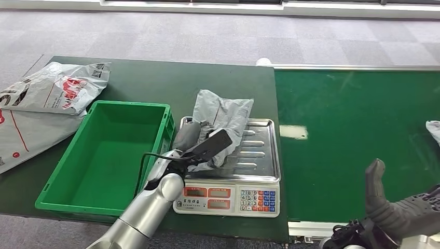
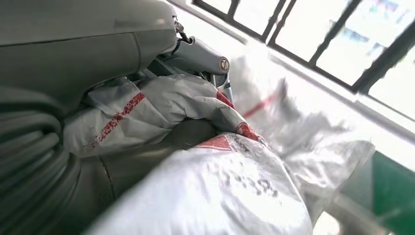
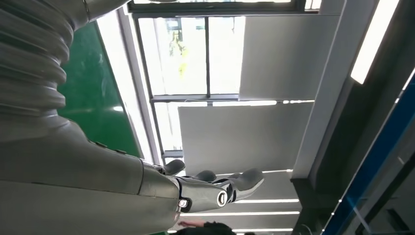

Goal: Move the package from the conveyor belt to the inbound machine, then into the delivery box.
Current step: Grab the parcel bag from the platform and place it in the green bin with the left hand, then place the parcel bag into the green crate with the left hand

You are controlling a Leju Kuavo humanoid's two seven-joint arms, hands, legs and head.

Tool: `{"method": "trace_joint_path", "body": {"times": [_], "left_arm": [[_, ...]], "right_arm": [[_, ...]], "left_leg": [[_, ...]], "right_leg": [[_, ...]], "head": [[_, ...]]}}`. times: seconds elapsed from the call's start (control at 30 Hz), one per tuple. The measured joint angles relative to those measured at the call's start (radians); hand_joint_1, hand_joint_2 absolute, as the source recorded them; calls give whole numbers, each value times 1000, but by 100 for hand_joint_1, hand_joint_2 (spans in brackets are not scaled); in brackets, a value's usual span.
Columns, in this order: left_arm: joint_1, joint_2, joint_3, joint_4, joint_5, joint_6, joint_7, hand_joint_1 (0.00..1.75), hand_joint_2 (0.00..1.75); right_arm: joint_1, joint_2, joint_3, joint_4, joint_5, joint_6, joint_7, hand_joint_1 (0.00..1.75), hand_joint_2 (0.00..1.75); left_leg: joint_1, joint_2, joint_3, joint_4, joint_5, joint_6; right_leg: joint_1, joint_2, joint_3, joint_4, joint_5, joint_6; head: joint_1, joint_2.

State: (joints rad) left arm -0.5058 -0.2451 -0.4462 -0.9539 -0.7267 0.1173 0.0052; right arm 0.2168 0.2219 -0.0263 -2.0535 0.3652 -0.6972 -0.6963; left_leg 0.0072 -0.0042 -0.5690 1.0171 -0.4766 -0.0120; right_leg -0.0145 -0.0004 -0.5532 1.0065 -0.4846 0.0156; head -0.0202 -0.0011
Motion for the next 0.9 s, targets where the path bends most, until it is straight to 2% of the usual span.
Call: {"method": "trace_joint_path", "body": {"times": [0.13,0.3,0.5,0.63,0.9], "left_arm": [[43,53,81,-204,71,89,-23,175,175],[90,153,225,-469,154,144,-30,175,175],[167,251,397,-644,246,168,-68,175,175],[240,288,495,-706,278,160,-85,2,175],[352,306,569,-726,248,92,-98,0,175]], "right_arm": [[32,-6,0,0,-3,0,-1,0,175],[75,-12,0,-1,-4,0,-1,0,175],[125,-17,0,-6,-4,0,-2,0,175],[142,-17,0,-11,0,0,-3,0,175],[151,-17,7,-11,4,0,-3,0,175]], "left_leg": [[1,1,-2,-1,0,-1],[2,3,-3,-2,1,-1],[2,3,-3,-2,0,-1],[2,3,-3,-2,0,-1],[1,3,-3,-2,0,-1]], "right_leg": [[1,1,-3,0,0,0],[1,2,-5,1,-1,-1],[1,2,-5,1,-2,-2],[1,2,-5,1,-2,-2],[1,2,-5,0,-2,-2]], "head": [[0,0],[0,0],[0,0],[0,0],[0,0]]}}
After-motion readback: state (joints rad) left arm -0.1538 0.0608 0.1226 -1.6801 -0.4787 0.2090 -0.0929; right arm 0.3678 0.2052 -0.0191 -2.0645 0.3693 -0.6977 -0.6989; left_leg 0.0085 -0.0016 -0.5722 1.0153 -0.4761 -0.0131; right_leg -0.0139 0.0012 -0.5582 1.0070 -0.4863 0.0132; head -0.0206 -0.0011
